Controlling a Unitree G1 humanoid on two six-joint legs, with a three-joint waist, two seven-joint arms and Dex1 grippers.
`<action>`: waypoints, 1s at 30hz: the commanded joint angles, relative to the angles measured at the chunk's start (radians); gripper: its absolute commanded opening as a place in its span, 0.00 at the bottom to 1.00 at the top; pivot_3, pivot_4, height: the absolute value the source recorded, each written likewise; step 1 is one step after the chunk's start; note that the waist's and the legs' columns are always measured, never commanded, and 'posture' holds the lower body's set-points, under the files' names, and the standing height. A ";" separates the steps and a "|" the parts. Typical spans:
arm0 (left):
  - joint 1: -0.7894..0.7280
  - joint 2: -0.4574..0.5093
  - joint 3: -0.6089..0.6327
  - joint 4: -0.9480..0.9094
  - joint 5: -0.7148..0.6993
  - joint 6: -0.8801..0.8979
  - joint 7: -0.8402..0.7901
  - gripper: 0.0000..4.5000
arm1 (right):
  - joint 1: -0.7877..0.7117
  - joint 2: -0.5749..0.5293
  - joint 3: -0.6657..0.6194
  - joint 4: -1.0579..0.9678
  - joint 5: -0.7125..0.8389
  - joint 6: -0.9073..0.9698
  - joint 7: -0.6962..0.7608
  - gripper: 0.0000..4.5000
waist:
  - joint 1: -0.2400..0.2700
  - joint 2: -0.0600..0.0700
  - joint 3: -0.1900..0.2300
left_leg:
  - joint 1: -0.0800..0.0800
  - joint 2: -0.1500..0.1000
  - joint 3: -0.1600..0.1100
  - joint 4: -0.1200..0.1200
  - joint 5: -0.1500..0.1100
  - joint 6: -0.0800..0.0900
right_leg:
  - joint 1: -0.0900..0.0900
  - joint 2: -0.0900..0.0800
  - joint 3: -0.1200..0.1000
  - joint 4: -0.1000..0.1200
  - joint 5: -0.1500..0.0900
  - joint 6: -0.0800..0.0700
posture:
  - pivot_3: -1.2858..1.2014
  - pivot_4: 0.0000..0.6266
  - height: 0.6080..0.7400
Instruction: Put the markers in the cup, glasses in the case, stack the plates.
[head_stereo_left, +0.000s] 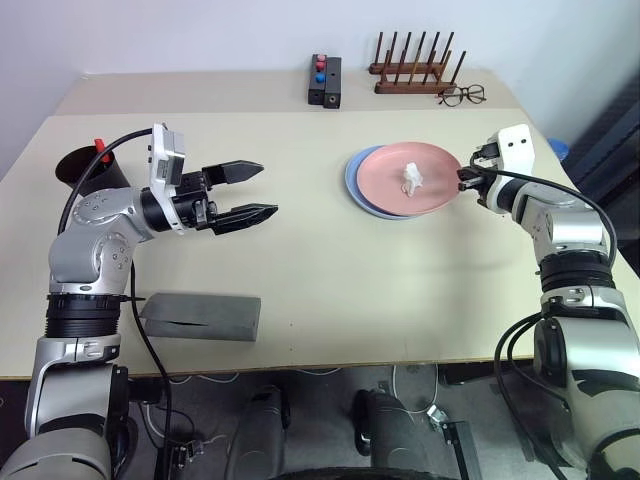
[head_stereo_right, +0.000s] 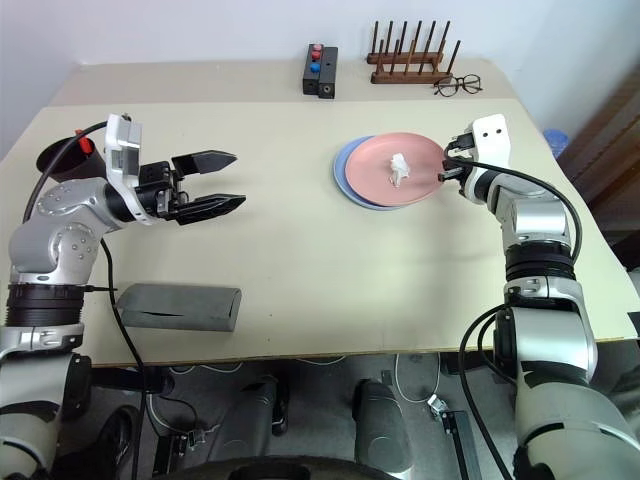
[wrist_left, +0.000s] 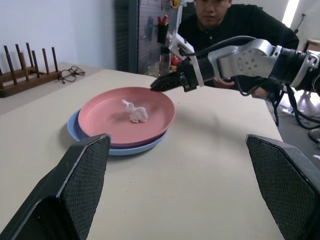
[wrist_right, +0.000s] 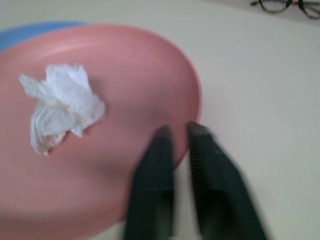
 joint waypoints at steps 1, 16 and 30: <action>-0.015 0.010 0.025 -0.024 -0.010 -0.006 0.002 1.00 | -0.019 -0.003 -0.017 -0.041 0.015 0.007 0.009 0.01 | -0.001 0.000 0.000 | 0.000 0.000 0.000 0.000 0.000 0.000 | 0.000 0.000 0.000 0.000 0.000 0.000 | 0.52 0.24 1.00; -0.017 0.010 0.026 -0.039 -0.015 0.003 0.014 1.00 | -0.045 -0.012 -0.014 0.063 -0.033 -0.099 -0.076 0.01 | -0.001 0.000 0.000 | 0.000 0.000 0.000 0.000 0.000 0.000 | 0.000 0.000 0.000 0.000 0.000 0.000 | 0.52 0.24 1.00; -0.017 0.018 0.030 -0.053 -0.018 0.017 0.019 1.00 | -0.021 0.059 0.043 0.005 -0.055 -0.089 -0.041 0.01 | -0.002 0.000 0.000 | 0.000 0.000 0.000 0.000 0.000 0.000 | 0.000 0.000 0.000 0.000 0.000 0.000 | 0.52 0.24 1.00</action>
